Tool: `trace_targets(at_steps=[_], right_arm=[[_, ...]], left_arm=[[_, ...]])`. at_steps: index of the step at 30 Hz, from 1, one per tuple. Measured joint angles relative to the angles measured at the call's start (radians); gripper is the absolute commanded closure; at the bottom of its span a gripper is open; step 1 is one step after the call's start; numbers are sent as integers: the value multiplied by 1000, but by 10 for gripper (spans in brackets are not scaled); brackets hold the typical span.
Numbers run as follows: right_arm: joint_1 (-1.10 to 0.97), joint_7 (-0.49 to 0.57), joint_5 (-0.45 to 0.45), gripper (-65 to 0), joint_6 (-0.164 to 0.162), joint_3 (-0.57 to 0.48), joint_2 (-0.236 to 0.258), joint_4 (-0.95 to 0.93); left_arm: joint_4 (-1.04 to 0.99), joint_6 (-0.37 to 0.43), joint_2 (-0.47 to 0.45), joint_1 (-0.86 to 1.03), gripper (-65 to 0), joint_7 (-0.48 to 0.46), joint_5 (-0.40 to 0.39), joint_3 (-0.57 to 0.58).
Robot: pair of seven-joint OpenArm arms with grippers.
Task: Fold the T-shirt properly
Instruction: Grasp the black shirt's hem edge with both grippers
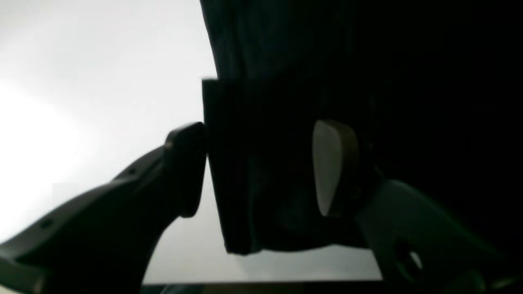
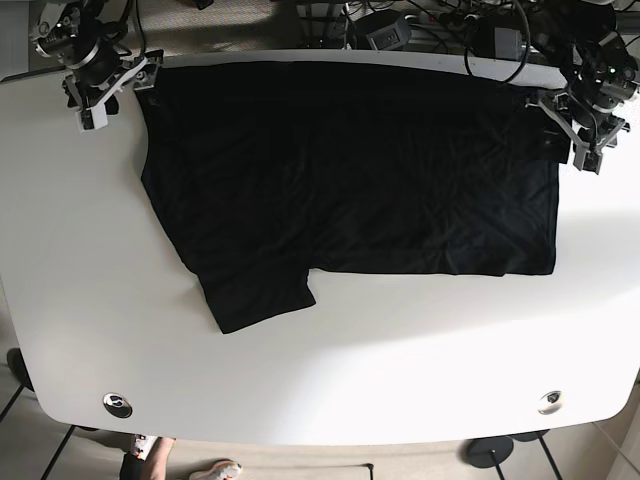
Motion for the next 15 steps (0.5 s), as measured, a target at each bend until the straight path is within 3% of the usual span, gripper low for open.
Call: trace_targets(at_steps=[3,5,10,12,15], right_arm=[[99,-5,-11,-575,-2,-2,3,-23],[211,-1,-118,-575,-5,-39,11,-81],[449,-3,-305,-575,-3,-120,10,-235],[568,2,-330,-575,-2,-164,15,-340],[766,60,-370,-575,-6,-228,53,-565]], left_arm=[[-3,0,3,-56,-383,15,-5,-5],[-4,3,9,-137,-383,6,13,0],[-82,6,41,-282,-383,14,200,36],[-108,2,53,-348,-383,6,266,43],[-130,3,42,-362,-383,4,294,41]])
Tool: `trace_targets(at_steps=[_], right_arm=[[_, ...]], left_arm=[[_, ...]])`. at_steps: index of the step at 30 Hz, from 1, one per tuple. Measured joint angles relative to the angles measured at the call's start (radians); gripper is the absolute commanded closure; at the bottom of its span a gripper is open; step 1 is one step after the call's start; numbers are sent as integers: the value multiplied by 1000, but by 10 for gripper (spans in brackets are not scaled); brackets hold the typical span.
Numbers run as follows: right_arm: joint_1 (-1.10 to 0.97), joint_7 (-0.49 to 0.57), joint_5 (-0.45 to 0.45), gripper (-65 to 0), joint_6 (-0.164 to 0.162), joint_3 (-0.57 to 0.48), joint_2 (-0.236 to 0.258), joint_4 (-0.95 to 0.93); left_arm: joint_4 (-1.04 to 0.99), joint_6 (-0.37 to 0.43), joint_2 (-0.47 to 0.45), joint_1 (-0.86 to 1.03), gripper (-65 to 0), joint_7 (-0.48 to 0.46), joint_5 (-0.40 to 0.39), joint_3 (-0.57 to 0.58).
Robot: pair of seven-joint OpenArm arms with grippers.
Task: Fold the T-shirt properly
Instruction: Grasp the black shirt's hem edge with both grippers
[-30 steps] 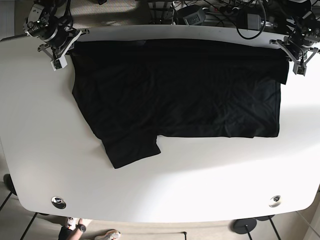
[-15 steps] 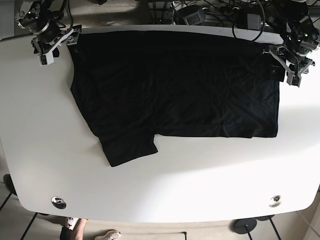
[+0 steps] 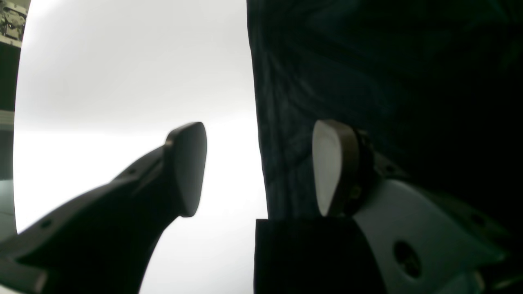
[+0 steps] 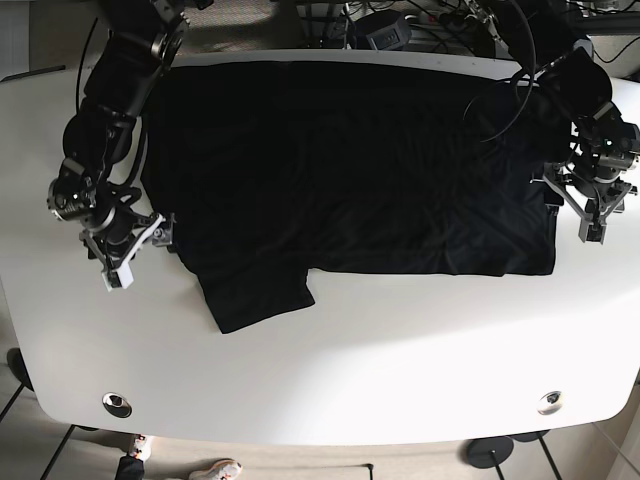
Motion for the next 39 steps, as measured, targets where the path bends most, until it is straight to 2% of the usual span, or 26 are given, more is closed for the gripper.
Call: trace_targets(at_steps=[4,8,12,15,16,17,20,23,25,26,29,33,36,39], right_arm=[[168,152,-1,-575,0,-109,54,-324],[246,289,0,-575,0,-174,68,-534],[256,335,1,-575,-1,-212,61,-582],[245,341,27,-574,-3,-235,35,-579],[237,351,30,-566,8,-236,20,-576],[235,352,33,-539,8,-238,15,-575],[218,358,37,-360,7,-237,15,-574],[212,360,41,-216,7,-237,8,-574],[211,350,38,-98,5,-237,4,-575],[209,345,37,-14,5,-237,1,-575],[208,344,36,-19,5,-237,0,-575],[209,342,37,-19,5,-237,0,-575],[209,341,37,-19,6,-236,2,-575],[209,338,37,-19,6,-236,2,-575]], left_arm=[[-6,0,5,3,-383,1,5,-2],[-6,0,4,2,-383,0,5,-6],[-23,0,2,0,-383,0,5,-1],[-97,0,5,-46,-385,7,6,2],[-126,0,0,-80,-385,2,4,2],[-147,0,-4,-99,-385,-8,4,3],[-229,2,-6,-160,-387,2,13,0],[-327,123,-23,-246,-389,-18,13,3],[-412,216,-37,-303,-390,-113,12,1],[-480,261,-43,-334,-390,-166,12,1],[-648,286,-59,-388,-390,-215,13,7],[-869,294,-119,-457,-390,-313,12,91],[-953,296,-130,-472,-392,-383,7,102],[-991,296,-132,-488,-392,-393,3,105]])
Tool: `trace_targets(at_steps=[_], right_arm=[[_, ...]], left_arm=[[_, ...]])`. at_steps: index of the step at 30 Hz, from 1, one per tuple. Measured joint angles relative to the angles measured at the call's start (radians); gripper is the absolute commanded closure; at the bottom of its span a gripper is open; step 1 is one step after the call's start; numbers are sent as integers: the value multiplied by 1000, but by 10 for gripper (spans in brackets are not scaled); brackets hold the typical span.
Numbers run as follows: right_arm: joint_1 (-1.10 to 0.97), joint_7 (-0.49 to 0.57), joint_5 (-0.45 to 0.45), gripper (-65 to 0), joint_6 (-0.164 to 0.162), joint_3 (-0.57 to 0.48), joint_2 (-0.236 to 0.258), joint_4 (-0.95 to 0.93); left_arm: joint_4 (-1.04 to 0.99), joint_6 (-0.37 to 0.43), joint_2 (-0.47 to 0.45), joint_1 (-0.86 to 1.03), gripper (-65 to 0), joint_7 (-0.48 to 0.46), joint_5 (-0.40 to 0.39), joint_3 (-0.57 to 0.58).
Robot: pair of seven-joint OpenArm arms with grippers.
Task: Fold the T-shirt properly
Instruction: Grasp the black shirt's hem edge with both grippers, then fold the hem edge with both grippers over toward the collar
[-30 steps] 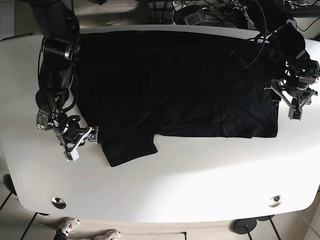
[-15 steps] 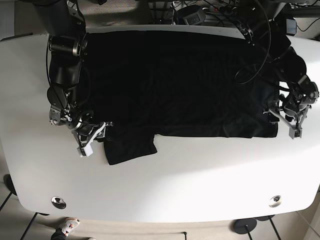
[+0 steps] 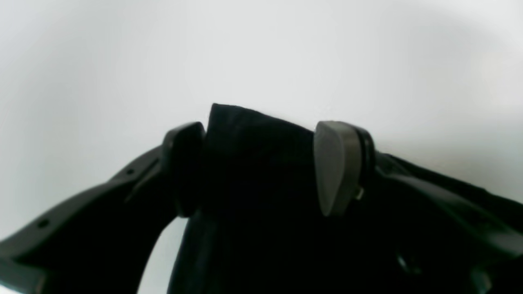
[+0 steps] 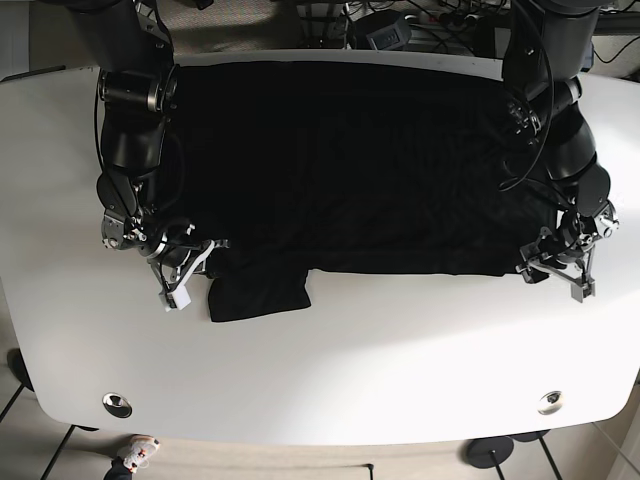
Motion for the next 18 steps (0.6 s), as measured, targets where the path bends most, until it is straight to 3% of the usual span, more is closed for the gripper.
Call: trace_targets(at_steps=[3,6,8,10,12,13,17,18], right_arm=[[0,0,0,-19,0,0,0,0],[-2,-3,-1,-19,1,0,-1,12],[-15,-30,-22,-19,-2,-1,-6,69],[-35,-39,-37,-17,-8,-1,-6,142],[-57,-87,-33,-17,-49,-1,-7,242],[-64,-115,-34,-17,-65,-1,-6,289],[-122,-177,-20,-17,-70,0,2,498],[-154,-215,-16,-17,-69,0,1,578]], left_arm=[[0,-7,0,4,-353,-5,-3,0],[0,-7,1,8,-8,3,-3,0],[1,-31,0,10,0,7,-3,0],[22,-160,2,11,0,71,-19,-11],[116,-253,17,29,0,168,-49,-27],[180,-256,21,34,0,216,-52,-29],[457,-287,22,61,0,311,-71,-33],[554,-289,39,89,0,369,-73,-34]])
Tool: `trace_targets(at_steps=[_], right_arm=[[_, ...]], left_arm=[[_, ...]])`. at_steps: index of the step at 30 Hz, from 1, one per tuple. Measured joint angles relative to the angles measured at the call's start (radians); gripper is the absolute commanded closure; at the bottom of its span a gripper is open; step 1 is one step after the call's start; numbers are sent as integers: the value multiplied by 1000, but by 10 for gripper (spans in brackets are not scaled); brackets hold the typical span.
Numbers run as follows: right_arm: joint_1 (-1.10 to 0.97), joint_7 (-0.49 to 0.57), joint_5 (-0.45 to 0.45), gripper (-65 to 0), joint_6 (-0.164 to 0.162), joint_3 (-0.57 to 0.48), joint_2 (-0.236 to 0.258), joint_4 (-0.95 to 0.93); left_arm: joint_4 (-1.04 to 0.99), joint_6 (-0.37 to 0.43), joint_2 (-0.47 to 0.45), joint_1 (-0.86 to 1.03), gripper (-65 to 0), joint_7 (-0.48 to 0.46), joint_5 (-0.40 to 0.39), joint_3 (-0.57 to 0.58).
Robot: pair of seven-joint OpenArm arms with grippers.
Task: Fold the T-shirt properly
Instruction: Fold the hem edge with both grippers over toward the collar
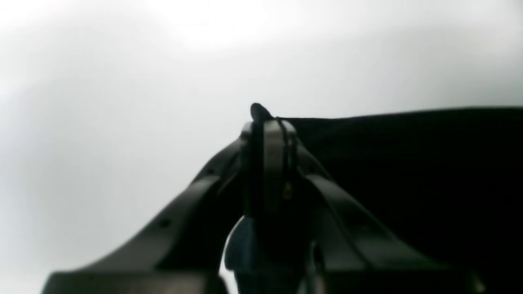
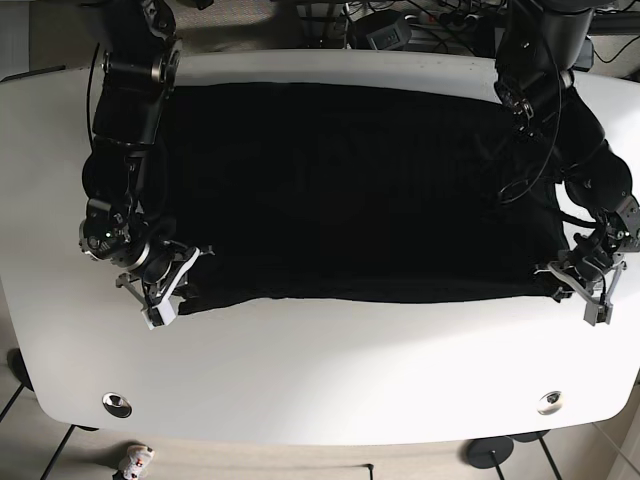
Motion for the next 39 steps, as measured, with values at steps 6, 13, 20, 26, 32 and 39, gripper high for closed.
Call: trace_targets(at_steps=[6,13,20,26,32,39], right_arm=[[-156,-122,8,-17,1,31,-11,322],[-390,-261,8,-17,5,146,-80,601],[-569,-261,6,-19,4,150,-79,648],[-657,-257,9,-21,62,201,-105,648],[-676,-257,5,-336,70,317,-130,650],[-634,-266,313,-509,68,500,-101,652]], left_arm=[[258,-7,30,144,0,110,2,4],[430,-8,52,342,0,113,-8,2],[502,-8,68,466,0,111,-8,5],[502,-8,66,564,0,109,-9,5],[481,-7,62,578,-307,110,4,11],[565,-7,74,557,-325,110,6,28]])
